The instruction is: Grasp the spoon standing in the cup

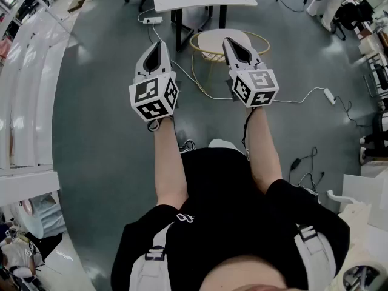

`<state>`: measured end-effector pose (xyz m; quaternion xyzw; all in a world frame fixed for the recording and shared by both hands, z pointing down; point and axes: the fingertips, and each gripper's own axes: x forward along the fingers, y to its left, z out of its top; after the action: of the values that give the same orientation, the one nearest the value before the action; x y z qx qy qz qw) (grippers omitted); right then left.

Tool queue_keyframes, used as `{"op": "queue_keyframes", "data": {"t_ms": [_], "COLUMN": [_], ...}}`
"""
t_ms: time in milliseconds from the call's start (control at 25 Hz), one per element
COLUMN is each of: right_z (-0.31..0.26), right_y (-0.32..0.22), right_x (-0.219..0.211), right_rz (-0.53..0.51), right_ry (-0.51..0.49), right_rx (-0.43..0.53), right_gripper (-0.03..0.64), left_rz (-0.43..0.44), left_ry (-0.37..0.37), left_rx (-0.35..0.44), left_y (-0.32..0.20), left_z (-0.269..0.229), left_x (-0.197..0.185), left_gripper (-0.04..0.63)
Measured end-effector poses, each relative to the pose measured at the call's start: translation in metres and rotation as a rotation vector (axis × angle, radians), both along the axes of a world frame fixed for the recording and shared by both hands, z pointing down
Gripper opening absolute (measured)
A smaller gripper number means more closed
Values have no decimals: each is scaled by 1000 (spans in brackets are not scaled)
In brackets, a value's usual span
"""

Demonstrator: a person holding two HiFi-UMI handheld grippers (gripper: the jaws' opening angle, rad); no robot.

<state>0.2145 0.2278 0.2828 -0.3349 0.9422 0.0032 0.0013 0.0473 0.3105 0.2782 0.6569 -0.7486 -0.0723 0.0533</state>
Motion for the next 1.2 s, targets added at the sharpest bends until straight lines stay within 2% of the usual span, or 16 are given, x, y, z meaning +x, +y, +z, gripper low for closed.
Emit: {"op": "queue_keyframes", "data": {"t_ms": [160,360,680,880,1200], "right_z": [0,-1,8,16,20], "right_y": [-2,-9,-16,-15,-25], "right_x": [-1,4,10,16,15], "right_rz": [0,30,70,87,96], "right_ry": [-1,-80,-58,-49,-42], "right_rx": [3,-42,-56,-78,-83], "right_gripper": [5,6,6,6,6], "left_rz": [8,3,-16,2,19], "left_ry": [1,17,38,53,72], "left_rx": [-5,-5,3,-18,-8], "left_y": [-3,-2,-2,-3,-13], "left_z": [3,6,9,18,16], "left_x": [0,-7,-24,-20,-24], "left_gripper": [14,14,14,15,14]}}
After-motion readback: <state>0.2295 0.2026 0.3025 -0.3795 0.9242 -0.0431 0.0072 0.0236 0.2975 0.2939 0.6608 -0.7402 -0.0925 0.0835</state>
